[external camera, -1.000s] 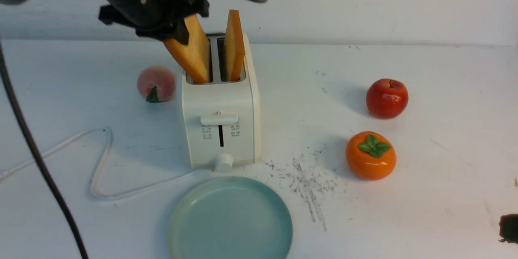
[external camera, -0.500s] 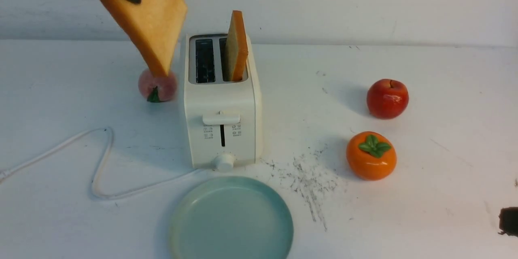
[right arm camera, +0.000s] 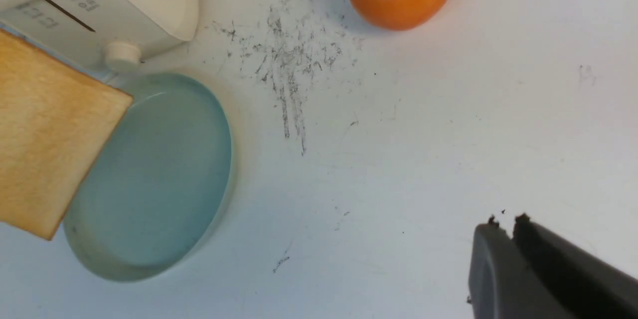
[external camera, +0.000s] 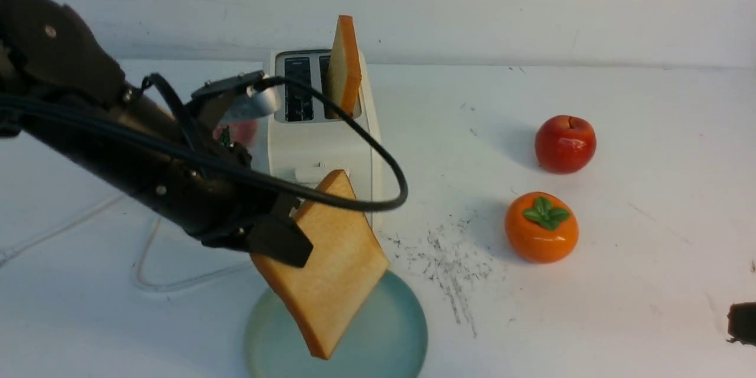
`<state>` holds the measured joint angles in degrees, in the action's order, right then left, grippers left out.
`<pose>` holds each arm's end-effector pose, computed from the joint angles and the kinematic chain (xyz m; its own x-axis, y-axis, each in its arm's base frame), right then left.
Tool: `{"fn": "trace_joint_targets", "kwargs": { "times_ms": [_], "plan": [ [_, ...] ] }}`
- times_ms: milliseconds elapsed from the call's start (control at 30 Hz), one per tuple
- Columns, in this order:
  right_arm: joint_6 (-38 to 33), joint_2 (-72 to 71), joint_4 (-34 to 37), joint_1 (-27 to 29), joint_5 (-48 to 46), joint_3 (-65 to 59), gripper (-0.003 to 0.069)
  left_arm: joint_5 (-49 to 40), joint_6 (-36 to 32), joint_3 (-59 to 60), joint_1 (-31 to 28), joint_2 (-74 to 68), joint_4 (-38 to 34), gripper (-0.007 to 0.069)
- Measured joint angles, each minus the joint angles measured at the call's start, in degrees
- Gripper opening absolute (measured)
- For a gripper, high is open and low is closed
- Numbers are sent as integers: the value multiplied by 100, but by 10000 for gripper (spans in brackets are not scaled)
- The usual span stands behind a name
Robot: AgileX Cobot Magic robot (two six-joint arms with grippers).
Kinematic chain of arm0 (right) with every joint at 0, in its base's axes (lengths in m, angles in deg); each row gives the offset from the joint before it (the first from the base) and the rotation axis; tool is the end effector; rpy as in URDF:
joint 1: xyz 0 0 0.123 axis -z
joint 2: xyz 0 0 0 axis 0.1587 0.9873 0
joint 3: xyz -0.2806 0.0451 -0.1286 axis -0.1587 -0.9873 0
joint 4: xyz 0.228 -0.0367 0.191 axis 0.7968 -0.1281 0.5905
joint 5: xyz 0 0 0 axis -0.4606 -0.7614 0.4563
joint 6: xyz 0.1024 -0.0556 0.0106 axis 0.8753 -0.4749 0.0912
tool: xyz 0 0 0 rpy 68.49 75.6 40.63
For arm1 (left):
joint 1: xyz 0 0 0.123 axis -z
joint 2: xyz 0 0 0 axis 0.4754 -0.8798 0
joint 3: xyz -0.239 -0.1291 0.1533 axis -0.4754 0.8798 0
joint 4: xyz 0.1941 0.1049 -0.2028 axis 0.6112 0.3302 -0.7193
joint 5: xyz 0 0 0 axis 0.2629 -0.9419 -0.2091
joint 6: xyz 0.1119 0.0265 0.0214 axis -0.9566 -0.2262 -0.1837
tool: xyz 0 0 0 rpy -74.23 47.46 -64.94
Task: Take toasted bread from bread machine on white table place on plate.
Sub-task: 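Place the slice of bread on the plate with the left gripper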
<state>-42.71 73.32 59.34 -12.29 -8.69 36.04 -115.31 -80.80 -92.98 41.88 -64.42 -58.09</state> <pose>0.1747 0.0441 0.2946 -0.7253 0.2295 -0.6491 -0.0674 0.9146 0.3987 0.3253 -0.1437 0.2713 -0.8797 0.2433 -0.4085 0.4358 0.7562 -0.4881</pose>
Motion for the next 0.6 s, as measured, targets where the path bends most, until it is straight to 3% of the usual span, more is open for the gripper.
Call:
{"fn": "trace_joint_targets", "kwargs": {
  "times_ms": [167, 600],
  "plan": [
    [-5, 0, 0, 0, 17, 0, 52, 280, -490, 455, 0, -260, -364, 96],
    [-5, 0, 10, 0, 17, 0, 65, 876, -569, 497, 0, -886, -869, 96]
  ]
}}
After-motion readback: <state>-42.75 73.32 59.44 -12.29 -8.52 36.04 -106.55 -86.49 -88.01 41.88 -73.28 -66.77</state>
